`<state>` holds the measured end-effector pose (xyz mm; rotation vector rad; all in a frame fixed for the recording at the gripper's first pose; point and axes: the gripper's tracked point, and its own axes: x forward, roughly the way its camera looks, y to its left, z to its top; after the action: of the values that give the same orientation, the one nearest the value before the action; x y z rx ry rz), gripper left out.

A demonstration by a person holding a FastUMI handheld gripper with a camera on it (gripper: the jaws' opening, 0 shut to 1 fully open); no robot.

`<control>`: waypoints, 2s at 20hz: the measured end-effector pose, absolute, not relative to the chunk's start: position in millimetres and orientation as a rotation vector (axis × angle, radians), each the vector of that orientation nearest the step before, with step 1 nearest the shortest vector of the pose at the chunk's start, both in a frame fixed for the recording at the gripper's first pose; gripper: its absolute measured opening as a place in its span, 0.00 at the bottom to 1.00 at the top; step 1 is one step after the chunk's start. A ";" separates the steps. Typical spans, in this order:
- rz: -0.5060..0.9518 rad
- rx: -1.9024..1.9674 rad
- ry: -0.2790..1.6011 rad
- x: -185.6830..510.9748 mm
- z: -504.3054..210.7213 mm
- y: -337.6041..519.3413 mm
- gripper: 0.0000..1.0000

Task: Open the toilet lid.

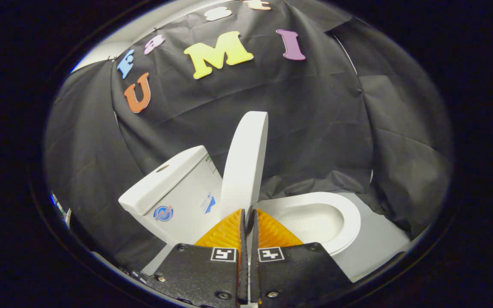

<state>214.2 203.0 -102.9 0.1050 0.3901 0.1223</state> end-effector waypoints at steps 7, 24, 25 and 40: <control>0.144 -0.014 0.362 214.9 -100.7 237.0 0.05; 0.166 -0.201 0.321 223.5 -105.8 300.2 0.06; 0.169 -0.216 0.318 222.7 -106.9 303.9 0.06; 0.210 -0.402 0.285 225.0 -125.2 361.7 0.06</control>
<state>225.0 361.7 -125.2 -0.4016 0.2849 0.2103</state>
